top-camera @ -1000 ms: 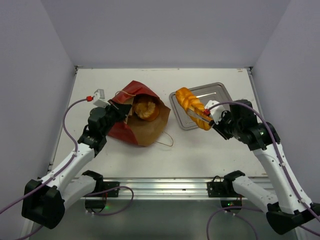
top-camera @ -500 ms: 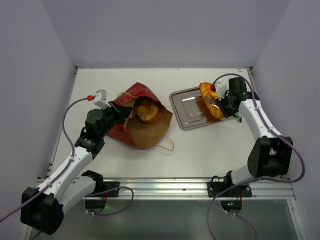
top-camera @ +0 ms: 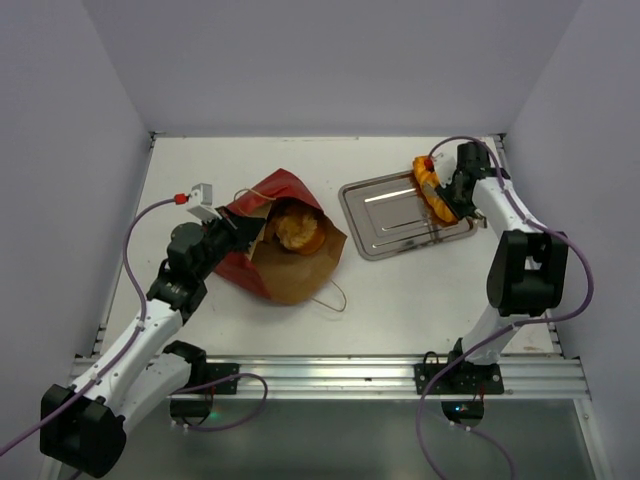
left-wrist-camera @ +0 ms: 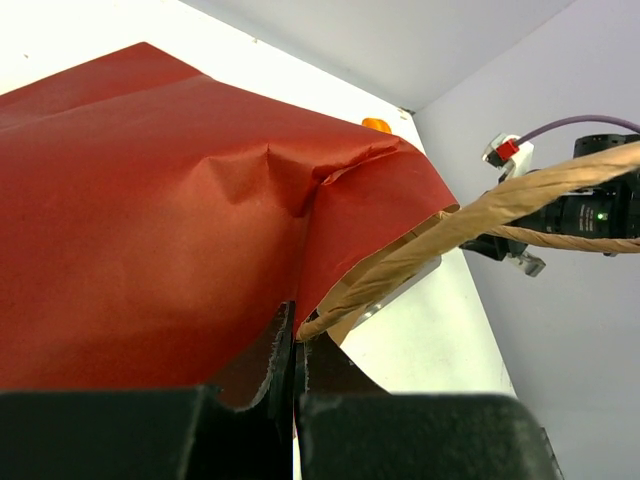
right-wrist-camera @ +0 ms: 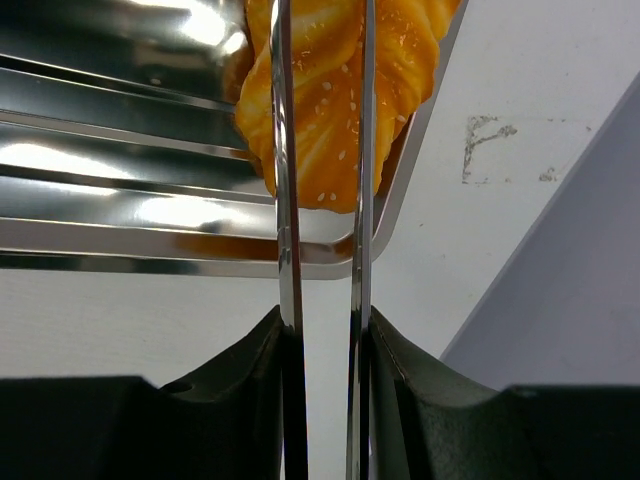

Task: Take the fake bread out of the paper bag

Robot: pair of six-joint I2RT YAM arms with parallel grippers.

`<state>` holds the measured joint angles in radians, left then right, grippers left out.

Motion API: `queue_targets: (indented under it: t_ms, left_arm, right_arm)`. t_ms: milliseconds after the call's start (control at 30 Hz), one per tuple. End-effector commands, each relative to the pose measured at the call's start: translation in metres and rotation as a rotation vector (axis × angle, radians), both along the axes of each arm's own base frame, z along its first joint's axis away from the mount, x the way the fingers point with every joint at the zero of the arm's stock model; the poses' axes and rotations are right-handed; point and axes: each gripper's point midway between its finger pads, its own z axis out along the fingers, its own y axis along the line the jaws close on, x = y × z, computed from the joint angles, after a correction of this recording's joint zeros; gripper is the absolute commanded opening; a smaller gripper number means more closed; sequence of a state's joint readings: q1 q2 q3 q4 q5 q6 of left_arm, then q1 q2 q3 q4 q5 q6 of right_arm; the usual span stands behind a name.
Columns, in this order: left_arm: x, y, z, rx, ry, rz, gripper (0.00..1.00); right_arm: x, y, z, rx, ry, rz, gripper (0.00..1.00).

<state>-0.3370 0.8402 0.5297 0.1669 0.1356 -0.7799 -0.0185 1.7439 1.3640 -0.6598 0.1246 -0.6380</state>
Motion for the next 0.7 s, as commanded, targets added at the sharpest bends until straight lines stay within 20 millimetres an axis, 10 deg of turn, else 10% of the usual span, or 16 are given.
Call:
queue_targets:
  t_ms: [0,267,667]
  left_arm:
    - [-0.002,-0.001,0.015,0.002,-0.059,-0.016,0.0]
    - [-0.001,-0.002,0.011,-0.004,-0.05,-0.018,0.0]
    - [-0.003,-0.003,0.013,-0.007,-0.051,-0.023,0.0]
  right_arm:
    - [0.017,-0.02,0.014,-0.047,-0.06,-0.033,0.05]
    - [0.007,-0.023,0.015,-0.001,-0.059,-0.034,0.39]
    - [0.005,-0.008,0.055,0.077,-0.156,-0.016,0.47]
